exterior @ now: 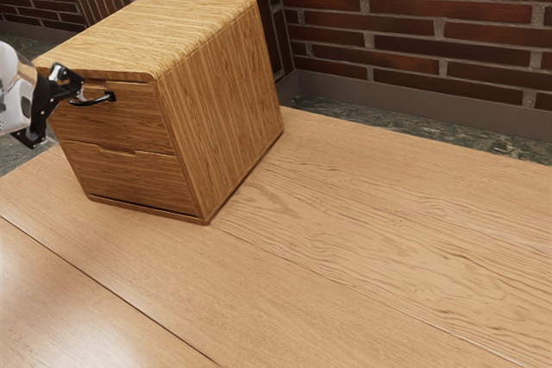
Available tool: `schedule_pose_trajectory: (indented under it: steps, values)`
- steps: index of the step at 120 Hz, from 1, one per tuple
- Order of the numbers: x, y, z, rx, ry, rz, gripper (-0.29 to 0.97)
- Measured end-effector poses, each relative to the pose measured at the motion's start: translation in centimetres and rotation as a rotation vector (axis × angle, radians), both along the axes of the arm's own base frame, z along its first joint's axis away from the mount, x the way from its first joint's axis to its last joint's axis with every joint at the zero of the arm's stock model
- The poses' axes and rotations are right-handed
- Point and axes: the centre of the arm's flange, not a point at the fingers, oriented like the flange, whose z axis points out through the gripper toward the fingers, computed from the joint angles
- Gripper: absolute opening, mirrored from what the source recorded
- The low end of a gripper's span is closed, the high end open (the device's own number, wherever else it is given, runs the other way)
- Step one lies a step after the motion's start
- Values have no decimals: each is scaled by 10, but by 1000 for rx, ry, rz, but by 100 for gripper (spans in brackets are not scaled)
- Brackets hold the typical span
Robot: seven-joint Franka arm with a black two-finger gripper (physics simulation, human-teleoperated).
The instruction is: Pull the drawer handle with one arm to open the drawer
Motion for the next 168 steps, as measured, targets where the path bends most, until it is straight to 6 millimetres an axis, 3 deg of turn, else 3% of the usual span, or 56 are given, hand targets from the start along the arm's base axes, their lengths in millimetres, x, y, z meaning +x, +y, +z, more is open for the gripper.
schedule_pose_trajectory:
  steps: [45, 91, 130, 168]
  values:
    - [5, -3, -9, 7, 0, -7, 68]
    - [-15, 4, -13, -18, -8, 0, 68]
    - [-13, -10, -7, 6, 8, -53, 68]
    - [-42, -11, -12, -32, 5, -71, 68]
